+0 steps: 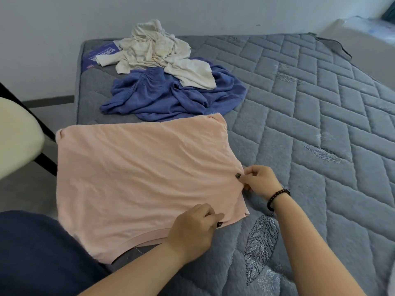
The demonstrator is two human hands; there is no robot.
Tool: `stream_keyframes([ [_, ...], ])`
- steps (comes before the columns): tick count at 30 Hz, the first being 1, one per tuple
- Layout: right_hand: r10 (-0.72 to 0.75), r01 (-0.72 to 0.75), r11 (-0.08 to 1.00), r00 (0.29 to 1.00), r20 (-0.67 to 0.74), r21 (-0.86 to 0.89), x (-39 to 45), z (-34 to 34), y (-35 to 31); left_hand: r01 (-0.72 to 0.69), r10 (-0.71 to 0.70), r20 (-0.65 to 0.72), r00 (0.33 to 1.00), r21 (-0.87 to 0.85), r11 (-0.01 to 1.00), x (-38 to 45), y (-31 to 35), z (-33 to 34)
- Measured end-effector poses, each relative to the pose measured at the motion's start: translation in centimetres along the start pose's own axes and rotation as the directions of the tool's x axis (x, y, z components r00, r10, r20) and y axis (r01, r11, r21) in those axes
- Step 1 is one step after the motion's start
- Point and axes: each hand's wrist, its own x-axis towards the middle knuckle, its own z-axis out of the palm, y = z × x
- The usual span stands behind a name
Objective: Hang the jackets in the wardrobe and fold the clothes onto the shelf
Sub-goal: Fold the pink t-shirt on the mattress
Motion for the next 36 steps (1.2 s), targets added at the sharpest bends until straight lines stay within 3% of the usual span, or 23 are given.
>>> stream_keyframes([
  [2, 0.061, -0.061, 0.998, 0.998, 0.028, -0.027, 0.1, -0.2, -0.3, 0.021, -0.024, 0.041, 0.999, 0.064, 0.998, 0.5, 0.6, 0.0],
  [6, 0.085, -0.082, 0.993, 0.996, -0.029, 0.088, 2.8, -0.1, -2.9, 0.017, -0.085, 0.191, 0.978, 0.334, 0.942, 3.0, 1.9, 0.6],
  [9, 0.183, -0.243, 0.870, 0.967, 0.176, 0.430, 5.8, 0.8, -6.1, -0.042, -0.051, 0.213, 0.976, 0.410, 0.911, 4.4, 2.1, 1.0],
  [10, 0.197, -0.266, 0.841, 0.962, 0.191, 0.471, 6.7, 1.1, -7.0, -0.064, -0.034, 0.213, 0.976, 0.434, 0.899, 4.4, 2.1, 1.0],
  [13, 0.160, -0.174, 0.945, 0.984, 0.075, 0.278, 9.4, 2.3, -9.0, -0.082, -0.001, 0.179, 0.984, 0.452, 0.888, 3.8, 1.9, 0.7],
  [16, 0.145, -0.153, 0.980, 0.987, 0.067, 0.125, 10.2, 3.3, -10.8, -0.042, -0.005, 0.122, 0.993, 0.380, 0.924, 2.8, 1.4, 0.1],
  [20, 0.100, -0.100, 0.995, 0.995, 0.008, -0.005, 11.0, 3.8, -12.3, 0.130, -0.132, 0.003, 0.991, 0.142, 0.981, 1.4, 1.2, -1.4],
  [24, 0.110, -0.102, 0.986, 0.993, -0.053, 0.135, 11.3, 2.8, -13.5, 0.209, -0.207, 0.037, 0.978, -0.102, 0.972, 0.6, 1.7, -2.3],
  [31, 0.097, -0.071, 0.976, 0.989, -0.115, 0.206, 11.9, 2.2, -13.9, 0.169, -0.172, -0.009, 0.985, -0.135, 0.976, 1.3, 3.2, -2.7],
  [33, 0.042, -0.023, 0.993, 0.986, -0.160, 0.119, 12.0, 2.3, -14.3, 0.248, -0.245, 0.042, 0.969, -0.188, 0.950, 1.6, 3.4, -3.4],
  [35, 0.036, 0.006, 0.976, 0.982, -0.188, 0.218, 12.0, 1.9, -14.7, 0.338, -0.313, 0.129, 0.941, -0.290, 0.895, 1.7, 3.4, -3.8],
  [36, -0.024, 0.060, 0.984, 0.978, -0.209, 0.167, 12.3, 1.3, -14.5, 0.362, -0.335, 0.139, 0.932, -0.327, 0.873, 1.9, 3.4, -4.0],
])
